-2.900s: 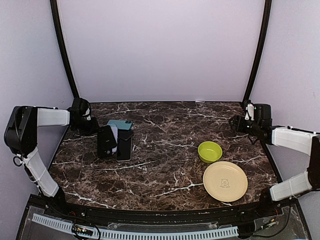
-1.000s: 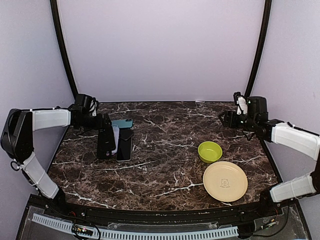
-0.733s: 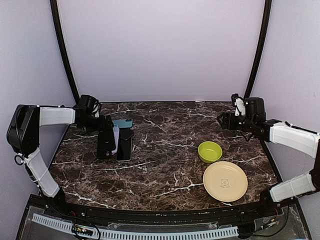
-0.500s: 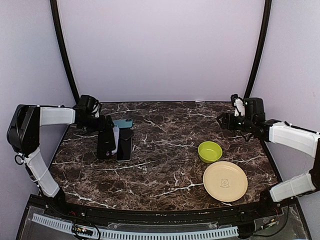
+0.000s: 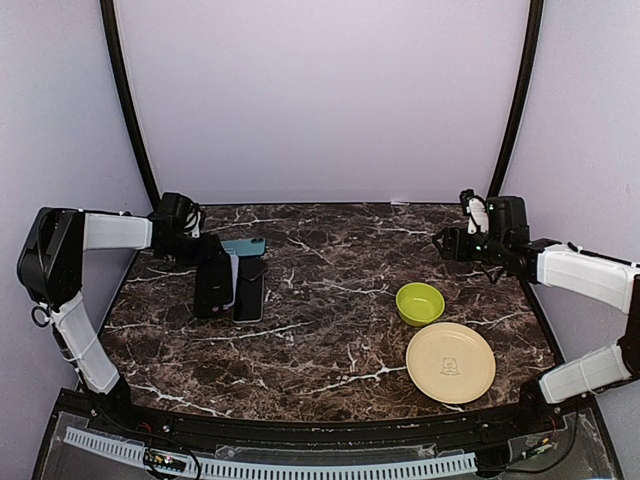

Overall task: Put the phone into the phone case
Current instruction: Pick up the phone case.

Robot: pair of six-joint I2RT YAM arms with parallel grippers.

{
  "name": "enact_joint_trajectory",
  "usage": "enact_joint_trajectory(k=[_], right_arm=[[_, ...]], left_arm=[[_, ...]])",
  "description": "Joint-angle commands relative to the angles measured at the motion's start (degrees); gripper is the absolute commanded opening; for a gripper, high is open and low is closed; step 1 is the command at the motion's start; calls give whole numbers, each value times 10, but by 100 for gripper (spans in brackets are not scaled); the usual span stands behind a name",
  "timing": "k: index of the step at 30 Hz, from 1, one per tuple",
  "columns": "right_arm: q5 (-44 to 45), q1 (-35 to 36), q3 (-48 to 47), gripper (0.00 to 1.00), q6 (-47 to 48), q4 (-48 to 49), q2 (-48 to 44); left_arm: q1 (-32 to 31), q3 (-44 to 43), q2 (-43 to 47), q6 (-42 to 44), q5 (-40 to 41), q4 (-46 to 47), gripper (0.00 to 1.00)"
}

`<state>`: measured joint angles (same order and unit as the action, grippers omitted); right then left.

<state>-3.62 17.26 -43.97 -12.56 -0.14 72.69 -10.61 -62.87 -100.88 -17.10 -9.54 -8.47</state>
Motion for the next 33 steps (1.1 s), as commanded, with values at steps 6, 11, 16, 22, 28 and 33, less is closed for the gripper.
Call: enact_joint_trajectory(k=[6,11,16,22,28,33], right_arm=[[-8,5,-12,77,6,9,-1],[-7,5,-13,77,7,8,-5],[-9,5,-15,77,6,5,-8],[-12,11,-29,77,2,-7,-13],[-41,70,-78,76,15,-20,-11],[-164,180,-147,77,57,20,24]], left_arm=[[2,-9,-14,11,-32,-19,44],[1,5,12,13,-43,-10,3],[-1,13,37,21,-50,-5,0],[-15,33,90,28,-64,35,0],[-45,115,228,49,-144,203,0],[-56,200,340,25,-292,382,0]])
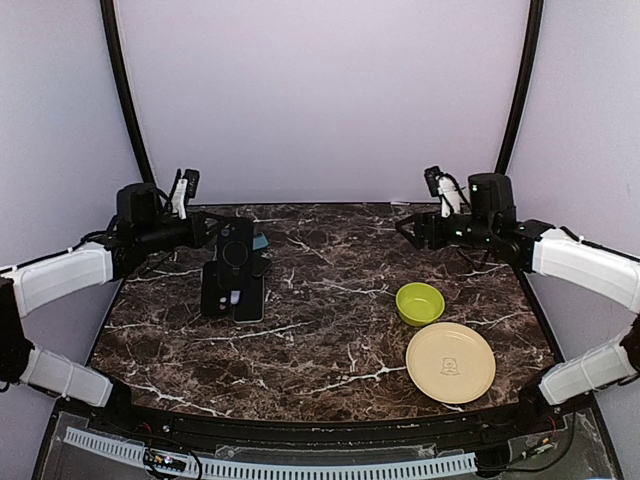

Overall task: Put the phone into the phone case
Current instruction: Pick up the phone case.

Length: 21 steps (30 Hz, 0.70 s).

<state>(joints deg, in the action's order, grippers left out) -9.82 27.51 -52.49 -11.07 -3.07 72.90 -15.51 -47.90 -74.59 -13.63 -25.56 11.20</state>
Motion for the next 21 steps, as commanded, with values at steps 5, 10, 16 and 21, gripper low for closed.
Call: enact_joint_trajectory(k=[5,10,16,21], right_arm=[[-271,179,-145,98,55,125,109],[-290,235,-223,98,36,178,199],[-316,259,-267,82,6,233,271],[-332,264,-284,61,-22,267,299]], left_arm=[[-16,103,116,-69,-222,333,0],[-27,116,112,-137,-260,416,0],[-32,117,113,-164,-274,436,0],[-37,118,107,-177,-276,443,0]])
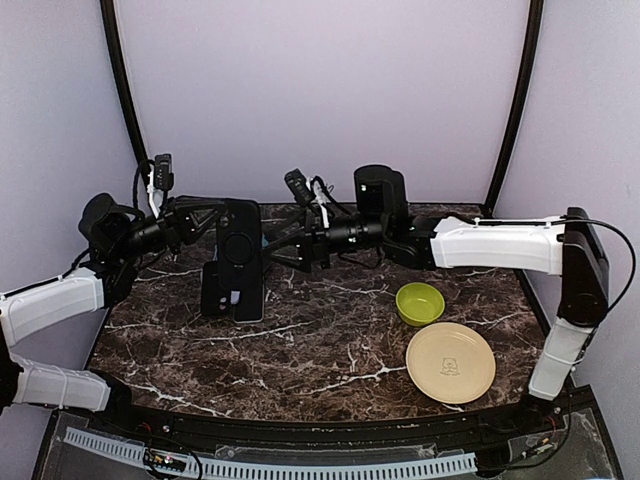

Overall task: Put the phone into the phone case
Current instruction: Pick up the phone case, then pass from the left arm to the right, then place the phone case at the center of the board.

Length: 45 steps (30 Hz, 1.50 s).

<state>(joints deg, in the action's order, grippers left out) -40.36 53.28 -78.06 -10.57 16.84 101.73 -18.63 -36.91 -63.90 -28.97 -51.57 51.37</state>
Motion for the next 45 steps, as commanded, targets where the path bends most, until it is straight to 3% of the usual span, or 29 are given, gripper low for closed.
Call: enact_joint_trajectory(k=[1,7,13,14,16,18,20,22,23,25,29,36,45], right_arm=[[-30,7,-32,58,-31,71,15],[-41,14,-44,35,-40,86,33],[-43,17,-53,0,-46,79,39],[-41,17,-49,0,-49,81,36],[-29,17,-37,0,-53,84,26],[-3,16,-26,0,-55,74,11],[35,16,-21,0,-56,36,-6],[94,16,-24,0,-62,-16,-25],[153,16,-26,0,-69,-52,-35],[271,16,-33,0,-91,-137,-55],[457,19,-39,0,-153,-300,-84],[585,50,-39,0,-288,-498,-51],[615,98,-75,0,-397,-677,40]], left_arm=[[-6,8,-1,-25,-16,42,0],[-10,8,-2,-14,-6,27,0],[-13,3,-8,1,4,1,0],[-13,1,-8,5,10,-10,0],[-14,-6,-9,18,22,-40,11],[-15,-14,-12,33,38,-71,47],[-15,-25,-17,56,78,-116,64],[-17,-53,-24,88,151,-198,70],[-20,-83,-31,105,182,-282,72],[-26,-135,-46,147,337,-398,73],[-28,-168,-72,191,510,-493,78],[-28,-132,-45,196,525,-464,81],[-28,-133,-55,201,535,-472,81]])
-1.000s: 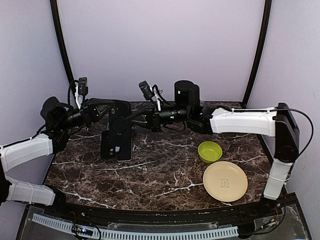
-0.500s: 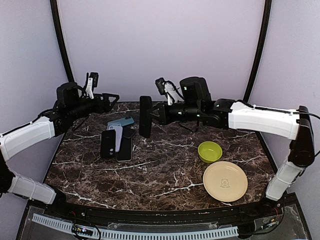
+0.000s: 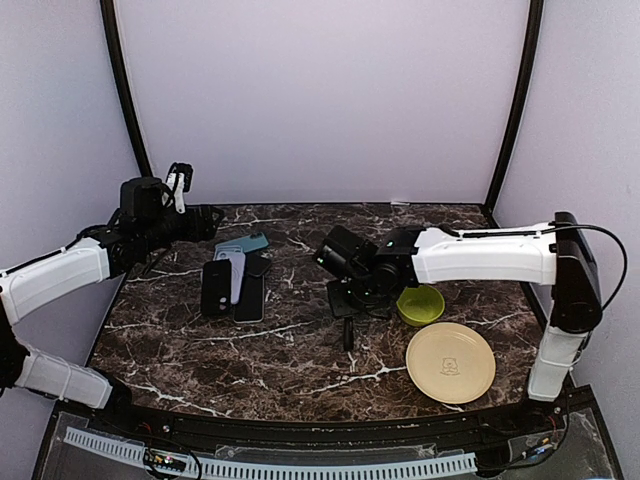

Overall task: Put the phone into the phone case
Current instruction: Place the phone case at the center of the board.

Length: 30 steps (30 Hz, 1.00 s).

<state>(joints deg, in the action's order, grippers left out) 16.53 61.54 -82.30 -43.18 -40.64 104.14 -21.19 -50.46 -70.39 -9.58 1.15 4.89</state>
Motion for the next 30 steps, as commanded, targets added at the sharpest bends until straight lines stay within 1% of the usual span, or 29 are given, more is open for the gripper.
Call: enact_joint_trajectory(k=[1,3,5,7,11,16,19,25,26,28,30], right_arm=[[55,19,-41,0,-83,-122,23],[84,27,-61,0,-114,-168,42],[90,31,-76,0,-131,-200,63],[83,34,-94,0,-136,-224,89],[105,51,-145,0,-142,-251,122],[71,52,-139,6,-129,-179,136],[74,43,-128,7,-134,-139,145],[77,22,-138,10,-132,-83,174],[75,20,-140,13,-131,-80,179],[72,16,-140,24,-128,-74,185],[70,13,-138,31,-125,-67,184]], left_arm=[[-3,3,10,6,4,-7,81],[-3,3,10,2,4,-7,81],[-3,3,12,0,5,-7,81],[-3,4,13,-1,5,-6,81],[-3,4,13,-3,3,-6,81],[-3,4,14,-3,1,-6,81],[-3,4,15,-2,4,-6,81],[-3,5,10,-1,4,-5,81],[-3,5,10,-1,5,-6,81],[-3,5,10,0,5,-6,81],[-3,5,8,0,5,-5,81]])
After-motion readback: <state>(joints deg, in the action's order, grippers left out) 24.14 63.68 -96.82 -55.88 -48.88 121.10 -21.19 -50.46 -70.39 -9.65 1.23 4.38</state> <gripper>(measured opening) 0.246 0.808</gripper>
